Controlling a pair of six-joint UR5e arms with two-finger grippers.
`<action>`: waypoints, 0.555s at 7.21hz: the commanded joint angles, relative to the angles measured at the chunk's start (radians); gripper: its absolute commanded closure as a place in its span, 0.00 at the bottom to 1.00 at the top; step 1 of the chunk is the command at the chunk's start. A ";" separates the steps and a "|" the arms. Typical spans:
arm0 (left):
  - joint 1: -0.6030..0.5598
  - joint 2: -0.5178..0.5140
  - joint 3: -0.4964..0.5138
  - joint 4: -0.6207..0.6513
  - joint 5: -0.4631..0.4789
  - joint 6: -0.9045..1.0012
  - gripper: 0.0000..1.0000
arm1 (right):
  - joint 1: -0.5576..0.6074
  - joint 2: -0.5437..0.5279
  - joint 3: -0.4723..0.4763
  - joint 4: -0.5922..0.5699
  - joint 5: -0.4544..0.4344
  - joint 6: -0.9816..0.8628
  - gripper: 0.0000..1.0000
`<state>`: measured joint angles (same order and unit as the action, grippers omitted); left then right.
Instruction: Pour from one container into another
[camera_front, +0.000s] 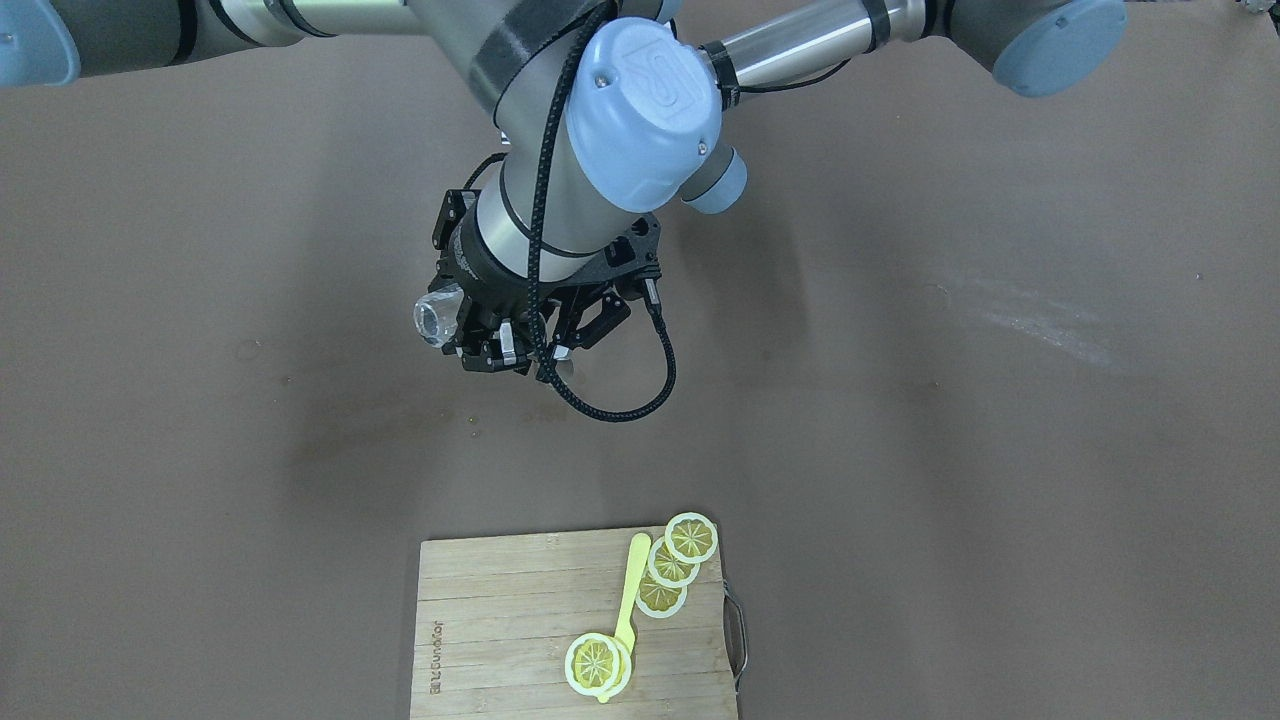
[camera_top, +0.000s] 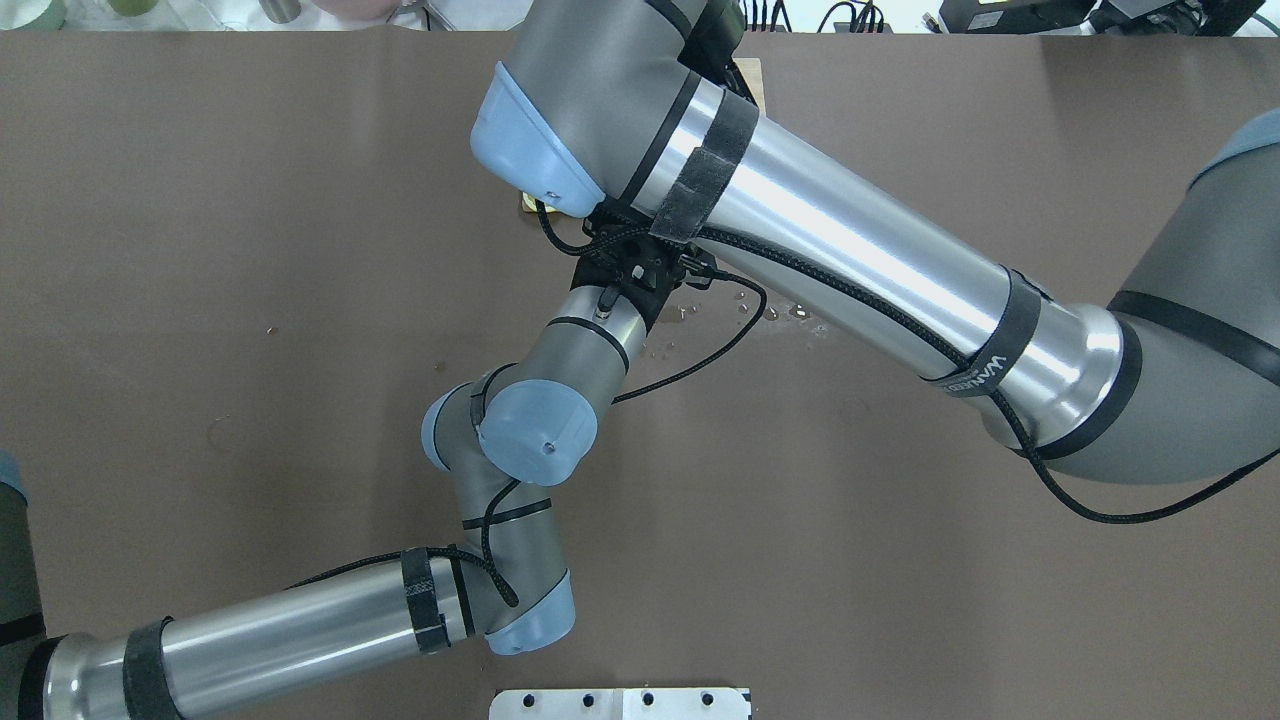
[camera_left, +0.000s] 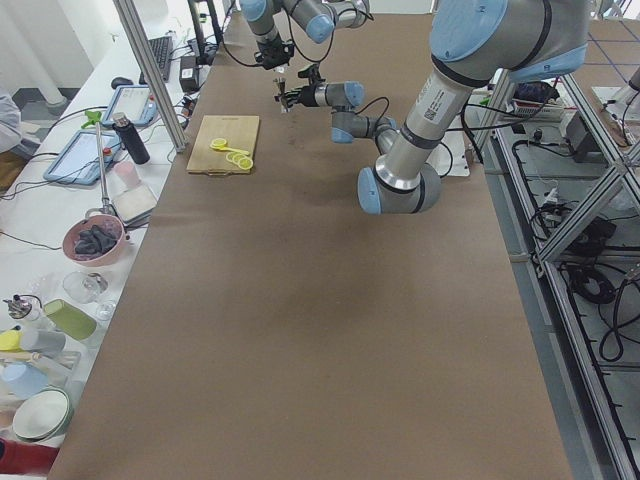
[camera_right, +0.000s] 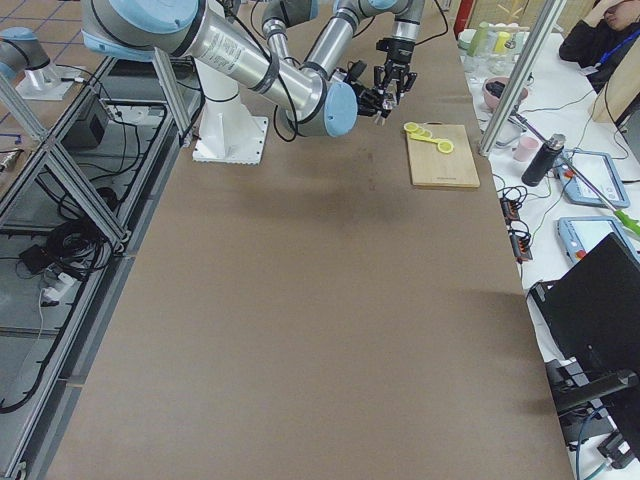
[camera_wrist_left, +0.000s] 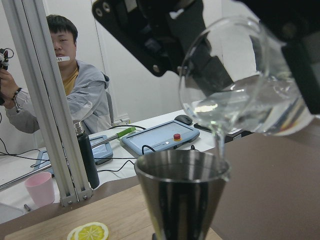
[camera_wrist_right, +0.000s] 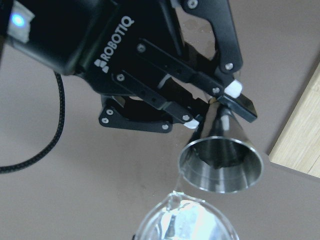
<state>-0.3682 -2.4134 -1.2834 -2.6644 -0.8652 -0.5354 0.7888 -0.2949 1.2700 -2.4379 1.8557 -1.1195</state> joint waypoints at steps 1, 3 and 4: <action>0.000 -0.001 -0.001 0.000 0.000 0.000 1.00 | 0.007 -0.009 0.017 0.013 0.020 0.000 1.00; 0.000 -0.001 -0.001 0.001 0.000 0.000 1.00 | 0.023 -0.042 0.061 0.055 0.084 0.009 1.00; 0.000 -0.001 -0.001 0.000 0.000 0.000 1.00 | 0.042 -0.061 0.089 0.057 0.120 0.010 1.00</action>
<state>-0.3682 -2.4144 -1.2839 -2.6639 -0.8652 -0.5354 0.8113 -0.3341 1.3283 -2.3940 1.9320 -1.1123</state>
